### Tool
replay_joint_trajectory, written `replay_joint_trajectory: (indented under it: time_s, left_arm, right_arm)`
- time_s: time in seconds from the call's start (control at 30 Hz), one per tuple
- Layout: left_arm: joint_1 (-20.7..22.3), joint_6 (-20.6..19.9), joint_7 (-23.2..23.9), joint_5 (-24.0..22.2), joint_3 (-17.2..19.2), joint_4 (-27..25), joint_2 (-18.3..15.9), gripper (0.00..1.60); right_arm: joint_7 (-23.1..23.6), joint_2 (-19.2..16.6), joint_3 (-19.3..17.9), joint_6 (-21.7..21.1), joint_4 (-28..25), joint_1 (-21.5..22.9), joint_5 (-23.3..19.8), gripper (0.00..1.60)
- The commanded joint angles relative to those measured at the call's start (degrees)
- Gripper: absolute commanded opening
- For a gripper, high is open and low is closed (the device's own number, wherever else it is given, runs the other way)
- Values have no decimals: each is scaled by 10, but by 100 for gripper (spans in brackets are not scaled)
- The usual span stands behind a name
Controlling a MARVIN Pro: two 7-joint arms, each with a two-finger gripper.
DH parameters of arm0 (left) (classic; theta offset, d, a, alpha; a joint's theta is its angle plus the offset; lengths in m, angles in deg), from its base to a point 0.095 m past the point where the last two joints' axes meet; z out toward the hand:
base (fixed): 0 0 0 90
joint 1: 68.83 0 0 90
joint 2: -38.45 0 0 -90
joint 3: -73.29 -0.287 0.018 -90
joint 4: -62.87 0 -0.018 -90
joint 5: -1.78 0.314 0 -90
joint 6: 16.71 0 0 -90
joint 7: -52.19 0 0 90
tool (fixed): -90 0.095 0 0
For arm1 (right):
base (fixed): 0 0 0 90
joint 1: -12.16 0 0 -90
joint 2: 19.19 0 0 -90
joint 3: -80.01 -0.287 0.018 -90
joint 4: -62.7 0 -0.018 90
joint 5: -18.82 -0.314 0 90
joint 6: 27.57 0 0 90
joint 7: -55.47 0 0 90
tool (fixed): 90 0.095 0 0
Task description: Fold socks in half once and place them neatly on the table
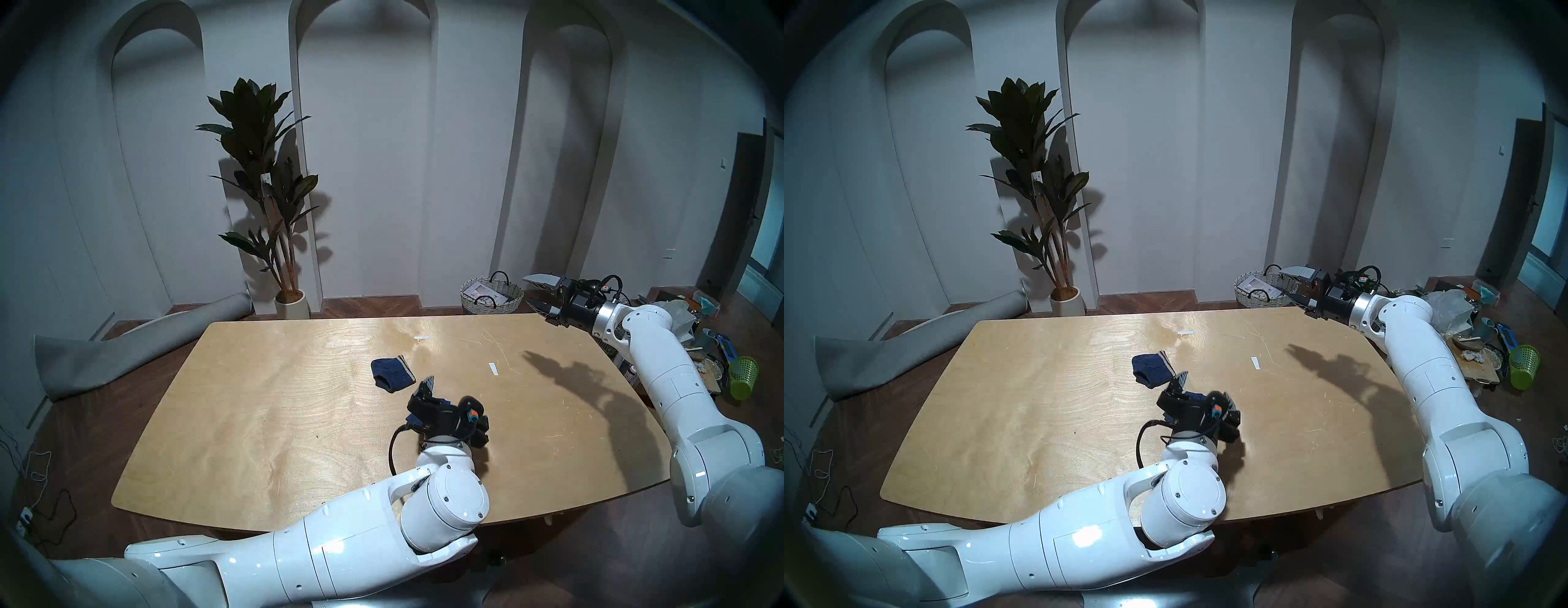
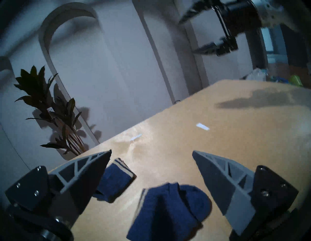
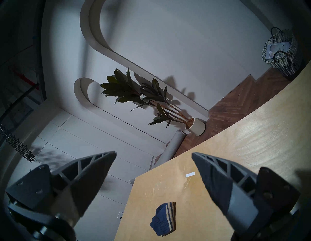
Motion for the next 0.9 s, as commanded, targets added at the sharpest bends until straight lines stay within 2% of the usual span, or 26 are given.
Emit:
replay_joint_trajectory:
  time_s: [0.0,0.17,0.2,0.23,0.3,0.47,0.67,0.87]
  left_arm:
    - [3,59,-36,14,44,-62,-23,160]
    - [-5,107,-44,12,81,-103,-67,160]
    - [-10,123,-42,10,86,-118,-87,160]
    - [-18,131,-41,2,99,-139,-107,160]
    - [-25,134,-51,9,124,-115,-100,160]
    - [-43,159,-56,-2,175,-106,-138,160]
    - [-55,185,-52,-12,223,-103,-181,160]
    - [-72,211,-37,-36,268,-98,-228,160]
  right_arm:
    - [-3,6,-10,15,0,41,-3,160]
    - [-20,15,-7,20,7,52,2,160]
    - [-26,19,-6,19,9,53,2,160]
    - [-36,27,-5,1,16,49,-6,160]
    - [-50,40,-6,-3,21,41,-13,160]
    - [-71,50,-2,21,14,37,-3,160]
    - [-83,56,2,63,-14,58,14,160]
    - [-102,58,32,102,-41,63,60,160]
